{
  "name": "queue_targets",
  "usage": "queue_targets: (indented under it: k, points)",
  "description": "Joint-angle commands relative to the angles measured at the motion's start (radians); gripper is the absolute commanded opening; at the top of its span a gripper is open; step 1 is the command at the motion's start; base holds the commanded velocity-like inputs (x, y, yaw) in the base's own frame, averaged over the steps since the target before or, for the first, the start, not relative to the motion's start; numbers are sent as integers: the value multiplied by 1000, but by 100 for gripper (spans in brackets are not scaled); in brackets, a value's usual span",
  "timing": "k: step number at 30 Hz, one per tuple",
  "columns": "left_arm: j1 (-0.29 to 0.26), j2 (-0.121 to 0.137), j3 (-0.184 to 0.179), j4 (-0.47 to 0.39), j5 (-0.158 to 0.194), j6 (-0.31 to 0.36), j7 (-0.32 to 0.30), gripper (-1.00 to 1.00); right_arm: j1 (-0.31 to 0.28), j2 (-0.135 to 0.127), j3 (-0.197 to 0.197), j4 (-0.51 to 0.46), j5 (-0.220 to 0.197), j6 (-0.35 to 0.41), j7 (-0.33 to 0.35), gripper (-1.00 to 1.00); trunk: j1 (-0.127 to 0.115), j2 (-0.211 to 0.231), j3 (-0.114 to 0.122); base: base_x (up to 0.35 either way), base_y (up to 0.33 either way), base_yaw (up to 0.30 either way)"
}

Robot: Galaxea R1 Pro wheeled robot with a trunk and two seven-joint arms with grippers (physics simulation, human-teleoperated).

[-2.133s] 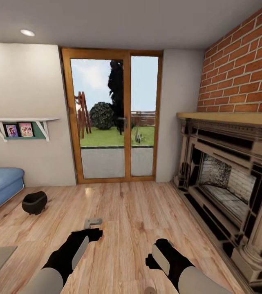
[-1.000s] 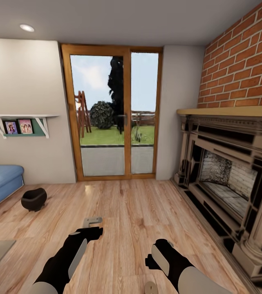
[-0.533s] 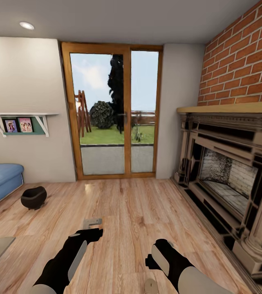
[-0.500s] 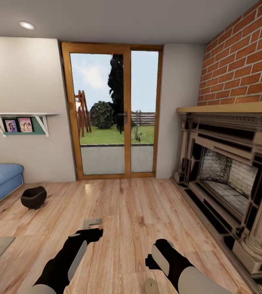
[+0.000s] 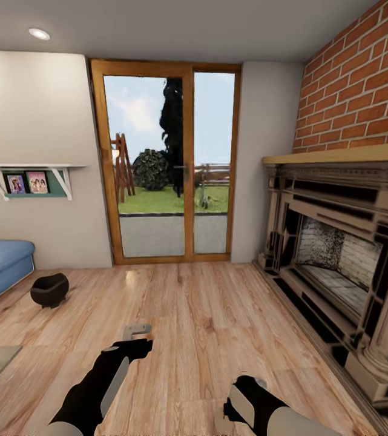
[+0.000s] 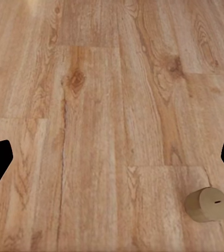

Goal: Place each of the two pumpkins and all three candles from the living room inside a cabinet in the living room (use any cabinet), then make sure every cabinet is closed, and position the cauldron so it is next to a table in the living room.

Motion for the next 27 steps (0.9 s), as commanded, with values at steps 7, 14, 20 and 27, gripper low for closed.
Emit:
queue_targets:
  k: [7, 14, 20, 27]
  points:
    - [-1, 0, -3, -1, 9, 4, 9, 100, 4, 0, 2, 65, -6, -106, 65, 100, 27, -50, -23, 0, 0, 0]
    - [0, 0, -4, -2, 10, 4, 9, 100, 16, 0, 3, 95, -3, -117, 76, 100, 54, -99, -45, 0, 0, 0]
    - [0, 0, -4, -2, 10, 4, 9, 100, 22, 0, 3, 128, 0, -155, 78, 100, 57, -106, -48, 0, 0, 0]
    - [0, 0, -4, -3, 11, 4, 9, 100, 22, 0, 5, 117, 1, -196, 79, 100, 77, -141, -64, 0, 0, 0]
